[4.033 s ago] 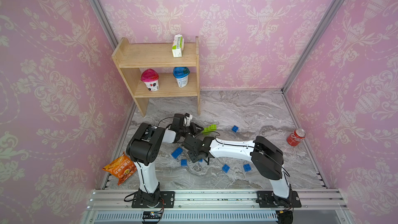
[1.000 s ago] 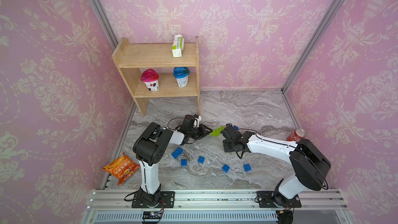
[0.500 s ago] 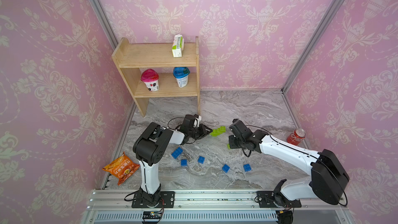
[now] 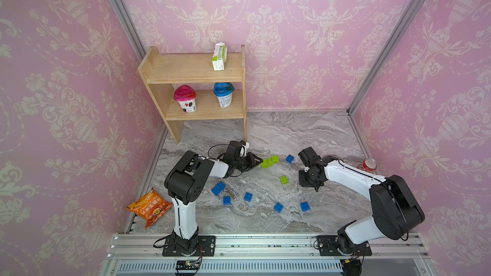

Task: Assemble the letter v with lego
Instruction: Place the lego brick at the center of the board, then pick up the lego brick from the center of the board.

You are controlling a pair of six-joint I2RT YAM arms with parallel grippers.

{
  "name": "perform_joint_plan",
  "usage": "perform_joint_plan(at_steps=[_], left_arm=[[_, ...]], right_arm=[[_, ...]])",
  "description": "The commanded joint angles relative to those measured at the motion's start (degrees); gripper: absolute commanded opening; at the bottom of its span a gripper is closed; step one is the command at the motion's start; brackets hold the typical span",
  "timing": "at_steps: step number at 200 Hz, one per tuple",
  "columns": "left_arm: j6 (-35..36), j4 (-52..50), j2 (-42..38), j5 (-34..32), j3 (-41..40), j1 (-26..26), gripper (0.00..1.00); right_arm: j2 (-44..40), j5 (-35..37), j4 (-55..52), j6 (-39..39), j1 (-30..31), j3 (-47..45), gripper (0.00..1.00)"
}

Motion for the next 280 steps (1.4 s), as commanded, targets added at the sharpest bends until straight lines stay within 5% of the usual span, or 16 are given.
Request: perform_joint_plan(at_steps=[1,15,51,191,225,280], left_arm=[[0.8,-3.2,1.0,-1.7,0.9,-0.3,0.11],[0.8,-3.2,1.2,-1.6,1.1,-0.4,0.11],[0.8,-2.8,1.5,-1.5,1.1,-0.4,0.11],[0.6,-2.4,1.4,-1.5,0.7,-0.4,0.11],[0.5,-2.4,1.9,-1.4,1.1,-0.4,0.11],[0.2,-2.2,2.1,-1.7,0.9,-1.0,0.11]], right_arm=[[0.5,-0.6,-1.5,-0.9,-0.1,0.3,0.29],[0.2,-0.1,-2.7,-0.8,-0.1,0.8,0.52],[0.3,0.5,-4.8,-0.9,-0.2,2.9,0.55],[3.1,0.6,-5.0,-1.5,0.4,5.8,0.23],[-1.9,0.9,-7.2,1.0,8.8,10.5,0.17],[4.8,2.5,-5.8,1.0,16.8,16.5,0.14]])
